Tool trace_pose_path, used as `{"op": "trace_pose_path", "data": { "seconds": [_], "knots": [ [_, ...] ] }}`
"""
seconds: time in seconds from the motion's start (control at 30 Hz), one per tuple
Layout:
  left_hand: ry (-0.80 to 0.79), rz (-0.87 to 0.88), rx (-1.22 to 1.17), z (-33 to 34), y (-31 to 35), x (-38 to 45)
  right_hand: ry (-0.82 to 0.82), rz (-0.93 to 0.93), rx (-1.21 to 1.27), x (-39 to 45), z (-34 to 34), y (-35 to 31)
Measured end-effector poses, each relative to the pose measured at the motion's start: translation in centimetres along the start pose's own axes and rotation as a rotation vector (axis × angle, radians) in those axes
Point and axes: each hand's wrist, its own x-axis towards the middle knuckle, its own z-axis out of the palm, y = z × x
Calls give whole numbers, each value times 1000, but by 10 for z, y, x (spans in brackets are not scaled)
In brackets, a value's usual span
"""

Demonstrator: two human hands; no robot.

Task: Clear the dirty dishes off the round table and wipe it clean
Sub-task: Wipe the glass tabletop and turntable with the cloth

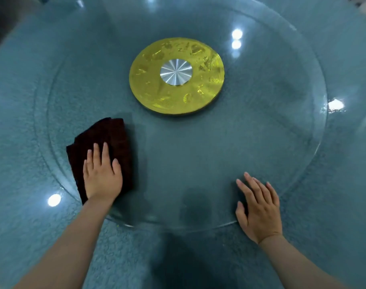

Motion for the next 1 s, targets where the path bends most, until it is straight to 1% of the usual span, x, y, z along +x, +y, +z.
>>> {"op": "trace_pose_path", "data": {
  "seconds": [0.03, 0.07, 0.1, 0.13, 0.2, 0.3, 0.33, 0.4, 0.47, 0.53, 0.6, 0.7, 0.77, 0.8, 0.83, 0.87, 0.9, 0.93, 1.0],
  "knots": [
    [15, -33, -4, 1, 9, 1, -2, -1, -3, 0, 0, 0],
    [33, -28, 10, 2, 23, -3, -5, 3, -1, 0, 0, 0],
    [50, 25, 27, 5, 42, -11, -5, 11, 1, 1, 0, 0],
    [54, 114, 44, 11, 63, -23, -9, 15, 3, 1, 0, 0],
    [30, 346, 60, 21, 112, -57, -32, 11, -1, 0, 0, -1],
    [-76, 711, 48, 31, 184, -109, -61, 20, -18, 0, -1, -1],
    [-116, 791, 57, 32, 195, -118, -62, 27, -20, 0, -1, -1],
    [-148, 861, 62, 32, 198, -116, -54, 30, -15, 0, -2, -1],
    [-129, 851, 60, 33, 181, -97, -60, 22, 4, 1, -2, -1],
    [-80, 731, 57, 33, 158, -64, -69, 19, 12, -1, -1, -1],
    [-22, 529, 64, 30, 129, -16, -61, 18, 26, -1, 0, 0],
    [60, 160, 14, 11, 84, 55, -34, 14, 42, -1, -1, 1],
    [14, -50, -31, 0, 75, 84, -30, 8, 41, -1, 0, 1],
    [-3, -108, -42, -2, 80, 91, -30, 5, 40, 0, 0, 1],
    [2, -124, -38, -1, 91, 93, -31, 2, 39, 0, -1, 1],
    [14, -94, -27, 0, 107, 90, -31, 3, 39, 1, -1, 1],
    [19, -25, -13, 4, 126, 83, -31, 7, 40, 1, -1, 1],
    [19, 70, 3, 9, 147, 73, -30, 9, 43, 1, 0, 1],
    [20, 321, 15, 22, 195, 34, -34, 9, 43, 1, 0, 0]
  ]
}}
